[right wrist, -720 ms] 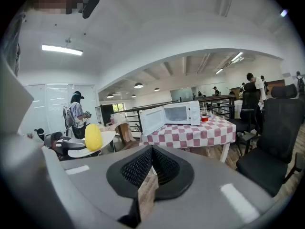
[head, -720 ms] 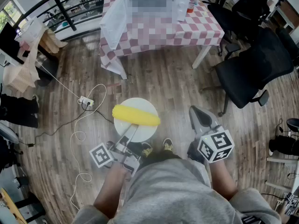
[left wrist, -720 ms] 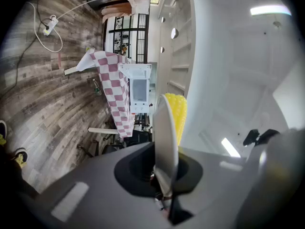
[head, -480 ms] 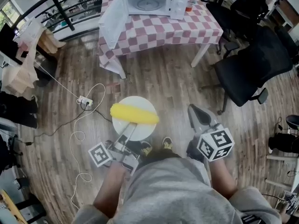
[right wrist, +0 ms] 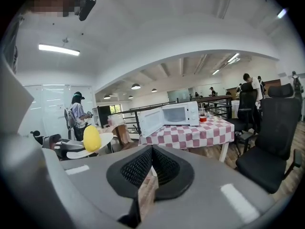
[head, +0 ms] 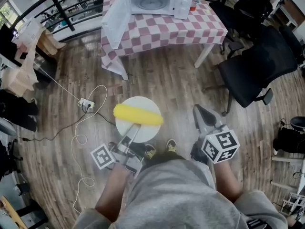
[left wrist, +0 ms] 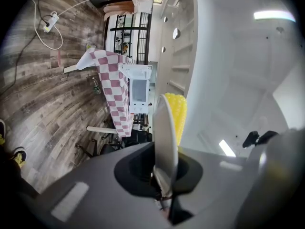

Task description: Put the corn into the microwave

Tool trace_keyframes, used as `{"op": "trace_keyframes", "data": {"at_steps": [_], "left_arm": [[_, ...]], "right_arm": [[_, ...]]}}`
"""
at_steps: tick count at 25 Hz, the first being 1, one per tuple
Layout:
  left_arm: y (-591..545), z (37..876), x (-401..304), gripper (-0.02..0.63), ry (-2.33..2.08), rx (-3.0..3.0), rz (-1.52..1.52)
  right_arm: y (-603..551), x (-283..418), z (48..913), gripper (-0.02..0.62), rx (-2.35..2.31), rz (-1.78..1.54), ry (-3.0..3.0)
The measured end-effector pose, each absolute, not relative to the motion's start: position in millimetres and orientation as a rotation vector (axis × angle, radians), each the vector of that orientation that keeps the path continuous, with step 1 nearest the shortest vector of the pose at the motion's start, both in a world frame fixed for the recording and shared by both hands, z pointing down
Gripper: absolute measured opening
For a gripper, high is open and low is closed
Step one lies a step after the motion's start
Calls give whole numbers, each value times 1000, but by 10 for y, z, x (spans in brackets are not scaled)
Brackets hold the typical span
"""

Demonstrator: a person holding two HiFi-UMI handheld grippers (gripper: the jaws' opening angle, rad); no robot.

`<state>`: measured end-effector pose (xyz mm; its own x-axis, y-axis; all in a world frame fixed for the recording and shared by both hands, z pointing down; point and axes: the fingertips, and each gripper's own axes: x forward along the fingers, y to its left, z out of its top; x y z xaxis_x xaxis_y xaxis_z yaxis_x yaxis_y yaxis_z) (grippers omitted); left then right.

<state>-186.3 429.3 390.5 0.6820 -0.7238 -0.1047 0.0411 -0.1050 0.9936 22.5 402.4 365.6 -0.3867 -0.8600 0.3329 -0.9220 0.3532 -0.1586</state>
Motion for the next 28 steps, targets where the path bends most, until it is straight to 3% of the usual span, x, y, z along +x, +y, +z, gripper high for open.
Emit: {"op": "trace_keyframes", "data": {"at_steps": [15, 28], "left_arm": [[4184, 3997, -2171, 14, -558, 1559, -680], [3877, 4024, -2134, 14, -550, 1557, -692]], "right_arm": [[3995, -163, 3730, -2, 1621, 477, -2400], [3687, -94, 3801, -2, 1623, 475, -2398]]}}
